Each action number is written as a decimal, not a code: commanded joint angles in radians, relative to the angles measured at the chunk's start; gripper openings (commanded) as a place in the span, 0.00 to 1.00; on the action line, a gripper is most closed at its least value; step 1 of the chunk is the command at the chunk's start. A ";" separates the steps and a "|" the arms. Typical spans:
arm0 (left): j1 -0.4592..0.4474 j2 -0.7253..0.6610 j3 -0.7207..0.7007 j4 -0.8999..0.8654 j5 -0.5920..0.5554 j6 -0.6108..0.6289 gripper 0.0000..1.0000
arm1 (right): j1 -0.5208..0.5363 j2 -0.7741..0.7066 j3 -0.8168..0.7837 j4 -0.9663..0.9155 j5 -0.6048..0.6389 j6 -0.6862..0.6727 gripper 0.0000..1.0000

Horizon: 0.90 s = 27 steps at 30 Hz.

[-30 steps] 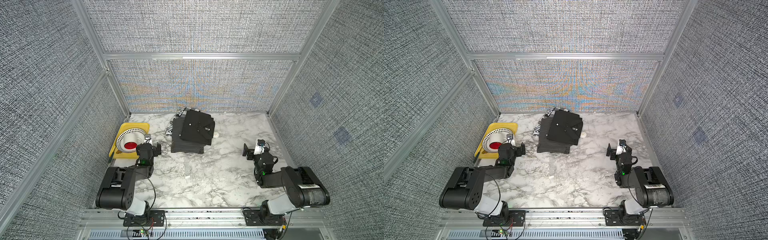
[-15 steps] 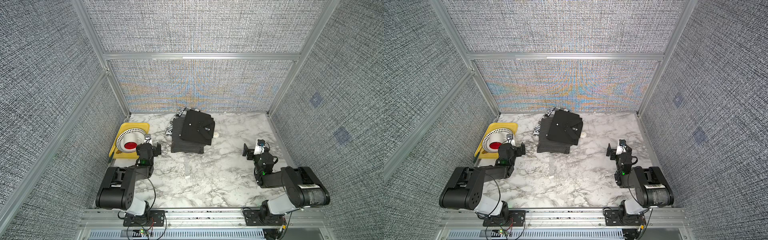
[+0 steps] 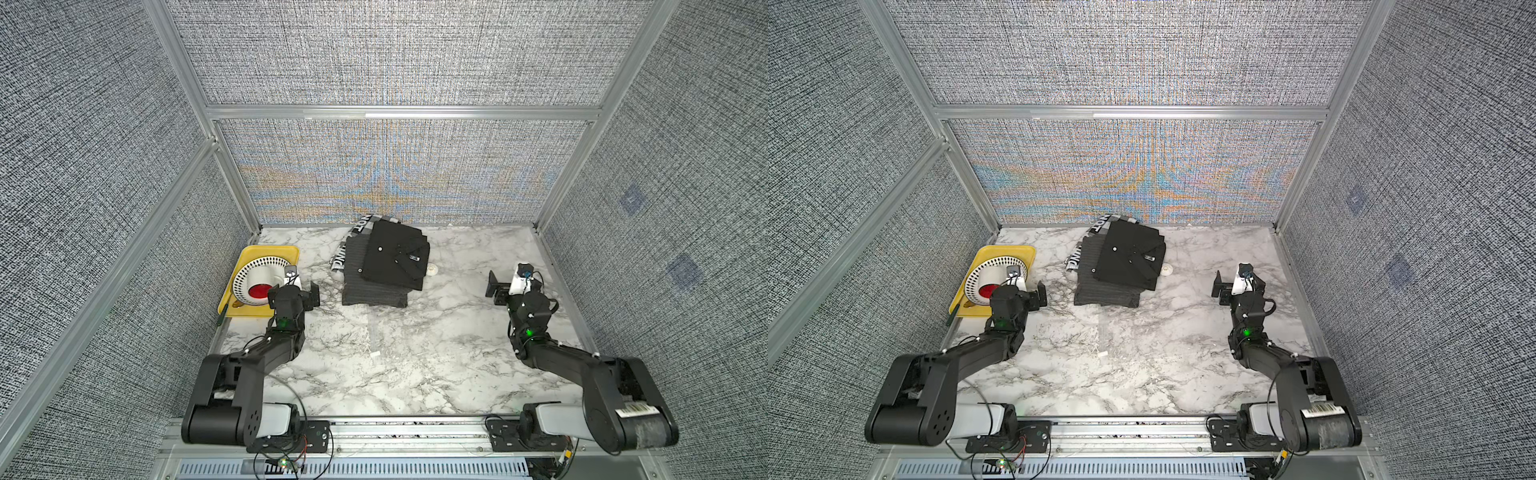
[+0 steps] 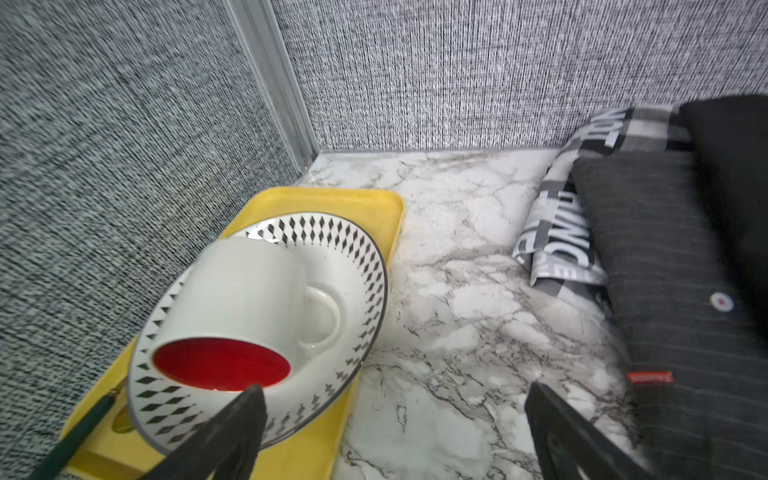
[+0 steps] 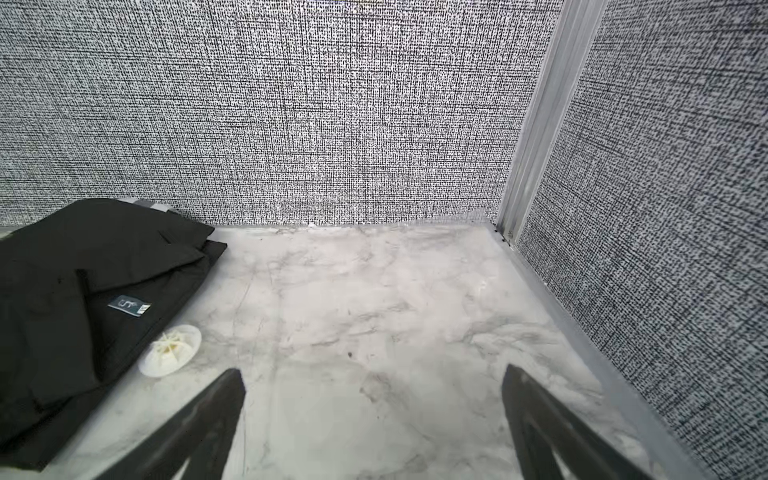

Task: Place the folded shirt into the vacuum bag
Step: Adjust the vacuum bag at the center of the board.

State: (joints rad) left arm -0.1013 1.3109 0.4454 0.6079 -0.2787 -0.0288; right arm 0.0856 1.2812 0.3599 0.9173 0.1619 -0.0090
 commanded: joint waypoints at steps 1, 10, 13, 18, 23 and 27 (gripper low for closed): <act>0.000 -0.096 0.040 -0.212 -0.038 -0.067 1.00 | 0.022 -0.109 0.021 -0.180 0.010 0.030 0.99; -0.004 -0.389 0.209 -0.683 0.165 -0.369 1.00 | 0.035 -0.422 0.117 -0.552 -0.112 0.247 0.99; -0.005 -0.473 0.203 -0.696 0.261 -0.404 1.00 | 0.031 -0.462 0.134 -0.647 -0.071 0.318 0.99; -0.004 -0.512 0.159 -0.674 0.246 -0.565 1.00 | -0.003 -0.445 0.139 -0.739 -0.066 0.453 0.99; -0.003 -0.426 0.224 -0.705 0.351 -0.668 1.00 | -0.026 -0.394 0.143 -0.687 -0.223 0.453 0.99; -0.007 -0.227 0.354 -0.700 0.502 -0.654 1.00 | -0.026 -0.256 0.210 -0.700 -0.397 0.427 0.99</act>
State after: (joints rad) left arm -0.1066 0.9928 0.7357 -0.1059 0.0814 -0.6632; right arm 0.0593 0.9634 0.5343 0.2180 -0.0727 0.4240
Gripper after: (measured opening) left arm 0.998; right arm 0.987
